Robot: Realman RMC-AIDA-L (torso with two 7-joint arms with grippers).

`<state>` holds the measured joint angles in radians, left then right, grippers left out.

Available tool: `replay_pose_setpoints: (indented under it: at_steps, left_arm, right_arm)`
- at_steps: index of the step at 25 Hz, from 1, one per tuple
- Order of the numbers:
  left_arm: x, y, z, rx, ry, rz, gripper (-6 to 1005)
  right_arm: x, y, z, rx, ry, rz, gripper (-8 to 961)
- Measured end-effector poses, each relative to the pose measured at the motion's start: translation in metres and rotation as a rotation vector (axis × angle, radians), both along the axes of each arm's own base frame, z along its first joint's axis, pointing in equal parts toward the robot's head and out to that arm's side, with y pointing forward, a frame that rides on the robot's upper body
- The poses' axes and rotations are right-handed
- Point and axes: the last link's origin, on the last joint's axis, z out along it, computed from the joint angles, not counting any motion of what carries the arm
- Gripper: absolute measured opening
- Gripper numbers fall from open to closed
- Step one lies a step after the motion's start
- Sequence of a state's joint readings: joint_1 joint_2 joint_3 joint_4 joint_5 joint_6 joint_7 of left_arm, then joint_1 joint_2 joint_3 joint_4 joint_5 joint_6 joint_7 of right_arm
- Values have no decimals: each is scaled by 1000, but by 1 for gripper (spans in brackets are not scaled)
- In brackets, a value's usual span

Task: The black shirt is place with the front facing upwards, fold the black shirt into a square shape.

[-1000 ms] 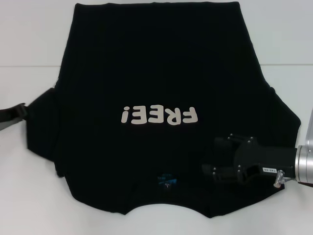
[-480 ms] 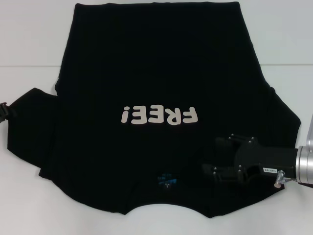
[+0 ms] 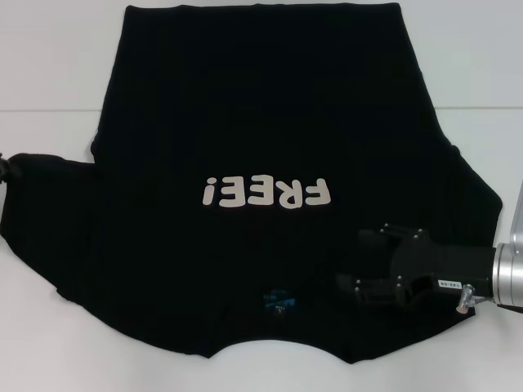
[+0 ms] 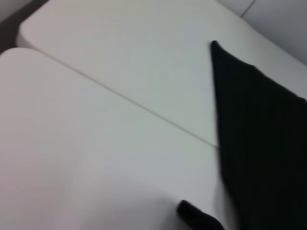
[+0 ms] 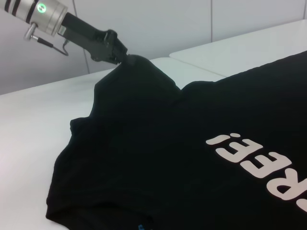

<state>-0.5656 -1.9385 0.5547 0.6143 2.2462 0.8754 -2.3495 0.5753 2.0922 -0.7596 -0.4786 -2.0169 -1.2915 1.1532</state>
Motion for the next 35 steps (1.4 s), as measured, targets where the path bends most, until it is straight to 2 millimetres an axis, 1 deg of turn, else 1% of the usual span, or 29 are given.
replay_pose_setpoints:
  at_steps: [5,8,11,12,14,15,16,20,27,29,32,35]
  left_arm:
    - [16,3,2,-32,-37,-50,33]
    - [31,6,-3,-62,-69,-85,34]
    - [51,11,-11,-92,-105,-121,35]
    - [52,11,-11,-94,-109,-122,35]
    - [61,14,-14,-110,-132,-133,35]
    - [61,14,-14,-110,-132,-133,36]
    - [70,17,-18,-131,-149,-153,36]
    - [82,20,-31,-157,-187,-168,37]
    - [93,18,-59,-190,-216,-190,39]
    - [97,17,-67,-207,-220,-245,39]
    - [103,13,-75,-218,-252,-331,105]
    - [106,6,-75,-213,-273,-409,171]
  right_arm:
    - [0,0,0,0,0,0,930]
    - [1,-1,0,0,0,-4,930]
    - [2,-2,0,-1,1,-6,930]
    - [2,-2,-1,-2,1,-6,930]
    - [2,-2,-1,-2,2,-7,930]
    - [1,-2,-1,-3,2,-7,930]
    - [1,-2,-2,-4,2,-7,930]
    - [0,-2,-3,-10,6,-5,931]
    - [-1,-1,-3,-12,7,-3,931]
    - [-1,-1,-3,-12,7,-3,931]
    - [-1,-1,-4,-10,7,-7,931]
    - [1,-1,-3,-5,11,-17,931]
